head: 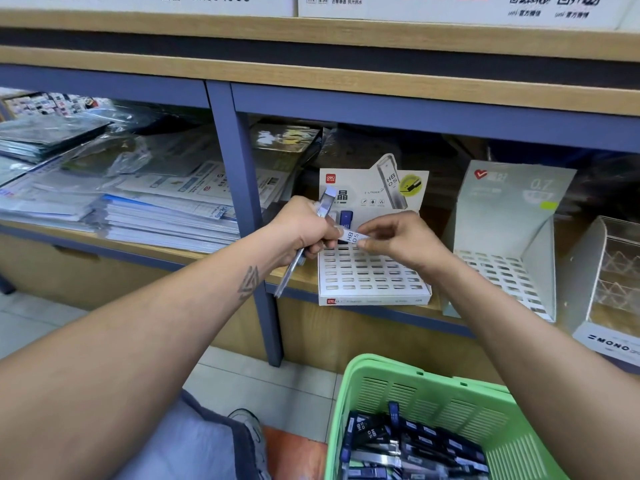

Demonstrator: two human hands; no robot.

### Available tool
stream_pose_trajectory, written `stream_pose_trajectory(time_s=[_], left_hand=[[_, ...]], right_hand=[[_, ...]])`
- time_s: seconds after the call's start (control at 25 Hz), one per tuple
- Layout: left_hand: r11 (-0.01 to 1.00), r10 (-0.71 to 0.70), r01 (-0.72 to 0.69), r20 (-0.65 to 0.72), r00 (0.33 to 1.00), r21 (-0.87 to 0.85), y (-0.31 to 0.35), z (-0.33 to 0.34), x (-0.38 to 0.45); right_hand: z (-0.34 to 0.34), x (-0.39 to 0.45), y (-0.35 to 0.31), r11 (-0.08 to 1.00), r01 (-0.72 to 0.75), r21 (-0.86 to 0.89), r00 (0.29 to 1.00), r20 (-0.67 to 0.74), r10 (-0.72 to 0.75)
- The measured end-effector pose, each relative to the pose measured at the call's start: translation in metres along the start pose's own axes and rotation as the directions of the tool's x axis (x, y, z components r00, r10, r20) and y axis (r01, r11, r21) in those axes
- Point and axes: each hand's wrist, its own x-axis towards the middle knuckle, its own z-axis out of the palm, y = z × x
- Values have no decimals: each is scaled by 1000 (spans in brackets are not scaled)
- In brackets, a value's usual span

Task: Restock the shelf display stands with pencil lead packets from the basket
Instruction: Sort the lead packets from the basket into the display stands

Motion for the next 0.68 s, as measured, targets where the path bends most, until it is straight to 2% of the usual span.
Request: stream_pose_trajectory(time_s=[0.12, 0.24, 0.32, 0.44, 0.56, 0.68], left_hand=[[1000, -10, 10, 40, 999, 8, 0, 1, -1], [996, -56, 56, -5, 998, -64, 0, -2, -1], [991, -116, 111, -64, 991, -76, -2, -5, 2], [978, -209, 204, -115, 971, -52, -9, -6, 6], [974, -226, 225, -127, 966, -20, -13, -2, 7], [976, -217, 218, -113, 970, -3, -15, 3, 9]], right_hand=[[9, 8, -12, 911, 134, -390, 991, 52, -123], [16, 16, -20, 842, 123, -525, 991, 12, -137], [20, 19, -17, 855, 112, -506, 978, -95, -185], [32, 26, -12, 899, 188, -397, 940, -193, -282], [43, 34, -5, 922, 230, -310, 931, -205, -302], [50, 39, 1, 921, 245, -302, 931, -192, -310]])
